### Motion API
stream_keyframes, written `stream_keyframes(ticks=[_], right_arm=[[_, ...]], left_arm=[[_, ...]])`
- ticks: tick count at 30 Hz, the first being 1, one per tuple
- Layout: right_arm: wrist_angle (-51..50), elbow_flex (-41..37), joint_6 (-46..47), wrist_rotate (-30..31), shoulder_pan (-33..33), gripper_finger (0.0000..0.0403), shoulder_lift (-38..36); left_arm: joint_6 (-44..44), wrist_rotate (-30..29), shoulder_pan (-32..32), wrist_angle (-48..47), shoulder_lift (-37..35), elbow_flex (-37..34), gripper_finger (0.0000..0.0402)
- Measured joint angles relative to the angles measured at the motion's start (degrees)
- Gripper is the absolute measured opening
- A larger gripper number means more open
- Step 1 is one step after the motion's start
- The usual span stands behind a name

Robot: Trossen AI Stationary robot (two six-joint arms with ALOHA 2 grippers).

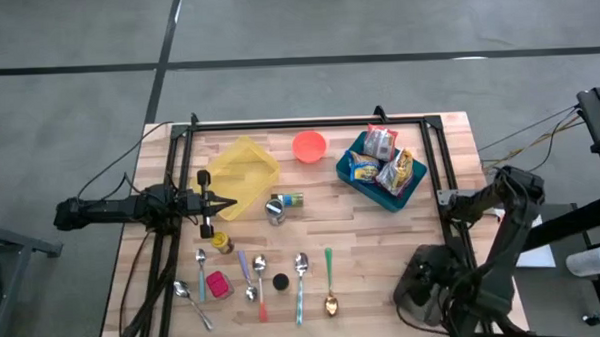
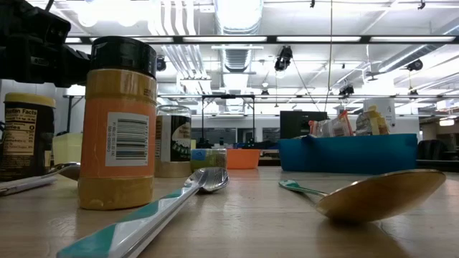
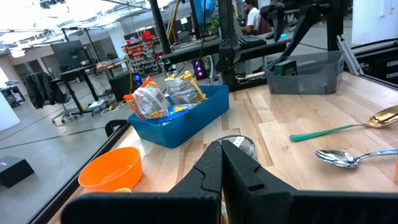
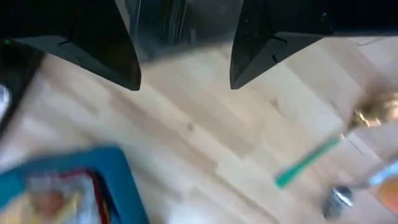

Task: Pick & Place Food Item
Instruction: Put the green seasoning bottle into the black bin

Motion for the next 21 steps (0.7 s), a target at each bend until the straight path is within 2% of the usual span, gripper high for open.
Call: stream_keyframes(ticks=[5,9,21], right_arm=[[0.0,-2.5,-8.7,8.3,-4.4,0.0241,-2.9],[1.9,-2.8,-20.0,13.5,-8.8,0.0241,-4.7],[26.0,-2.9,-68.8,13.2,-25.3,0.0241,-13.1]], left_arm=[[0.0,0.0,0.0,0.0,0.0,0.0,0.0],[0.0,0.0,0.0,0.0,0.0,0.0,0.0],[0.0,0.0,0.0,0.0,0.0,0.0,0.0]])
